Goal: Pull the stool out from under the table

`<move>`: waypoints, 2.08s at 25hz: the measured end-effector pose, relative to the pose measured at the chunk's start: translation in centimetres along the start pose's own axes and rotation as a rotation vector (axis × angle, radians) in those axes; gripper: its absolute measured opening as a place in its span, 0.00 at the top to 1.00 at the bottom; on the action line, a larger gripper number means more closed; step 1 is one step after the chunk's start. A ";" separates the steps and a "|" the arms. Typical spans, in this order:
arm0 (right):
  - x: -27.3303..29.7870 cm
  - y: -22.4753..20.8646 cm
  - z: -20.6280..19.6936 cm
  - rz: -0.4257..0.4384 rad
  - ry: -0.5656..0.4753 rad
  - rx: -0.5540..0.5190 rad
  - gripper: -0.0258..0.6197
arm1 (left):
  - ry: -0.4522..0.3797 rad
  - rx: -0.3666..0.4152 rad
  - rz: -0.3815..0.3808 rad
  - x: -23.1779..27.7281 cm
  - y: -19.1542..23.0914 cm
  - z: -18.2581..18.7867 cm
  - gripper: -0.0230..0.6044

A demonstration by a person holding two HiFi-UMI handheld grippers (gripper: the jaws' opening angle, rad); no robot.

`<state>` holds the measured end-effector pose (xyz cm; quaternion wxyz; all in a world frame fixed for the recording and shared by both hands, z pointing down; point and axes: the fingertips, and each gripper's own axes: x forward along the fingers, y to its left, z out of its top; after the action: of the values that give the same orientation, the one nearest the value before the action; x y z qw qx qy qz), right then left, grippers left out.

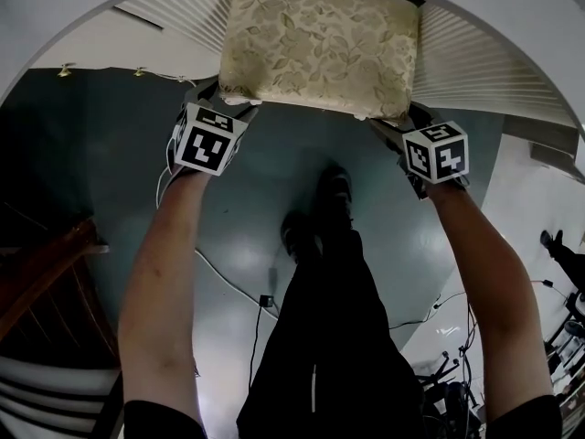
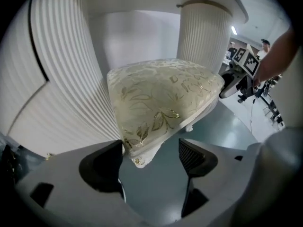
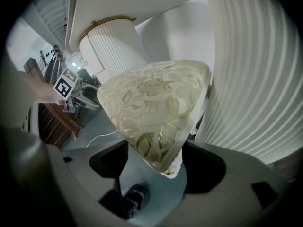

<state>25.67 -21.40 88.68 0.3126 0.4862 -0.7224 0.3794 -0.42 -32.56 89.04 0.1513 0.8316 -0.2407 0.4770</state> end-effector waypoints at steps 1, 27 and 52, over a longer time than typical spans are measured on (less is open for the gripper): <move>0.2 0.2 0.0 0.006 -0.003 -0.001 0.40 | -0.002 -0.004 -0.006 0.3 0.3 0.1 0.36; 0.8 -1.7 0.2 -0.030 0.139 -0.038 0.46 | -0.004 -0.210 -0.020 -0.8 -1.5 -1.5 0.53; 0.0 -2.0 0.4 0.123 0.298 -0.030 0.46 | 0.138 -0.338 0.001 -0.8 -2.6 -2.3 0.54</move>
<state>27.48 -22.19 88.98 0.3998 0.3748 -0.7020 0.4549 -0.98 -29.08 89.48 0.3049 0.7594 -0.3070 0.4860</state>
